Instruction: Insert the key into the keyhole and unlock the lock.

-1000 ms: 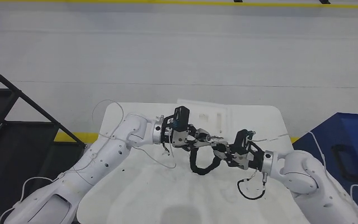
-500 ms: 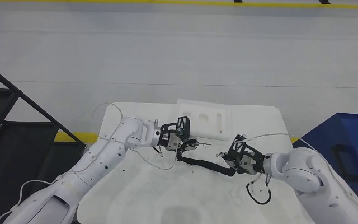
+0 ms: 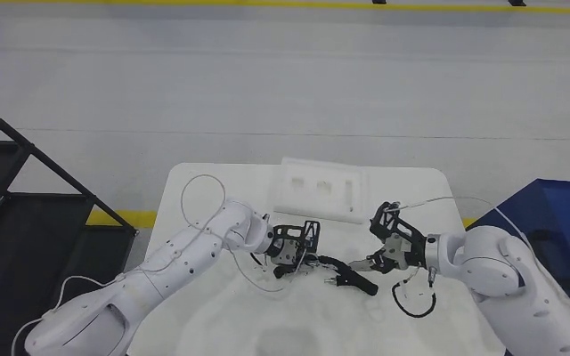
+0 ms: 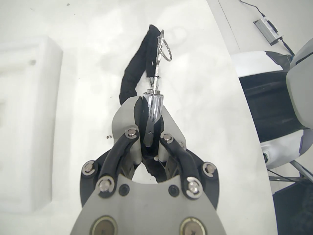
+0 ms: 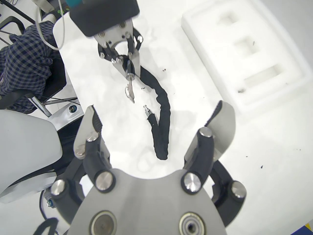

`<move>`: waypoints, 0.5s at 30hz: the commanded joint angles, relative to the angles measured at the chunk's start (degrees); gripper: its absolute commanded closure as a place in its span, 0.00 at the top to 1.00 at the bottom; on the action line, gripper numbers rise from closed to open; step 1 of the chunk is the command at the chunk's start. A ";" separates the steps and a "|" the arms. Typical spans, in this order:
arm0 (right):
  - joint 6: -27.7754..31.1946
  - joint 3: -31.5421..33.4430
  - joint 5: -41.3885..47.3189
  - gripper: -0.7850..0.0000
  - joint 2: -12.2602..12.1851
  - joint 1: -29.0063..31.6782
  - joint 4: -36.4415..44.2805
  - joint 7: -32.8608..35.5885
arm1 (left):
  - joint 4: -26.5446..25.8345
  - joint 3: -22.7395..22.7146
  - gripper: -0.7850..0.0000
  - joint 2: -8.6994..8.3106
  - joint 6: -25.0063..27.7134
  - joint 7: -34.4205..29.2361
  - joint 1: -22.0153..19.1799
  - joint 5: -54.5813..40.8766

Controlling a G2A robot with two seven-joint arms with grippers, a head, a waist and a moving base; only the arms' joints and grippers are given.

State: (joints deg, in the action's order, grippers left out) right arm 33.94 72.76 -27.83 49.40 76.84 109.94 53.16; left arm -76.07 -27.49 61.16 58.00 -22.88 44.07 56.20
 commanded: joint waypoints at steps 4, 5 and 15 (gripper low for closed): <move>2.14 2.71 0.53 1.00 -0.40 2.01 0.78 -3.28 | 3.63 4.51 0.30 1.79 0.00 0.34 -2.12 -0.18; 2.62 2.98 0.58 1.00 -0.45 2.35 1.13 -3.84 | 4.34 5.13 0.47 2.20 0.00 0.63 -2.51 -0.08; 6.30 2.76 1.44 1.00 -0.52 2.99 0.54 -7.80 | 9.17 5.12 1.00 4.25 0.00 8.96 -5.67 -1.49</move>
State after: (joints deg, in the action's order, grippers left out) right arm 39.49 75.66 -26.80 48.85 80.19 110.80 45.86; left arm -66.94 -21.87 65.44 58.00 -15.61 38.55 54.95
